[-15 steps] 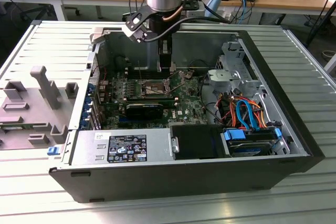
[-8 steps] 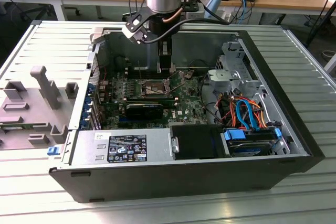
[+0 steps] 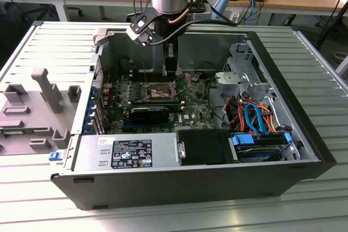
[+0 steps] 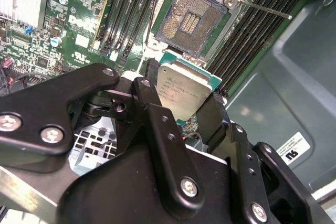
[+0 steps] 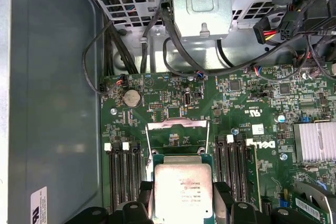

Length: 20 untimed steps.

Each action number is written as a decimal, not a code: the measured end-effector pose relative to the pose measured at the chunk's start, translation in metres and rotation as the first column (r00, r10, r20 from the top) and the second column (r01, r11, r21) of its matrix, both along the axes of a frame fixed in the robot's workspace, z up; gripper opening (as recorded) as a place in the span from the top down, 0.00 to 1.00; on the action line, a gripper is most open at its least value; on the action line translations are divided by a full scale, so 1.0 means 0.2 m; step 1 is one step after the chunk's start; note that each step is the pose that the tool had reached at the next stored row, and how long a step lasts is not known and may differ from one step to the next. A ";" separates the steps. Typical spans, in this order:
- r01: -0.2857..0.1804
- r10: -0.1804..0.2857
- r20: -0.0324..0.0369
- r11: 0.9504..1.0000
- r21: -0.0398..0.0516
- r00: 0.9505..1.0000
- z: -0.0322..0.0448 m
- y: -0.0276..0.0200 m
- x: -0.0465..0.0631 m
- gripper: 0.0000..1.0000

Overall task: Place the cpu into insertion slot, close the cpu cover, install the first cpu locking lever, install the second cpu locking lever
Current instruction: 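Place the cpu into insertion slot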

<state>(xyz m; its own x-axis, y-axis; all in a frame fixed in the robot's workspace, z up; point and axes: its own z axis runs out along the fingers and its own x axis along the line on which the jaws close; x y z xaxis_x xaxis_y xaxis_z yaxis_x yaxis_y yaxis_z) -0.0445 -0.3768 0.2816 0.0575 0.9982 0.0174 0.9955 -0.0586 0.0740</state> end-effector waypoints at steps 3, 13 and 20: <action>0.000 0.000 0.000 1.000 0.000 1.000 -0.003 0.000 0.00 0.46; 0.000 0.000 0.000 1.000 0.000 1.000 -0.015 0.000 0.00 0.46; 0.000 0.000 0.000 1.000 0.000 1.000 -0.029 0.000 -0.03 0.46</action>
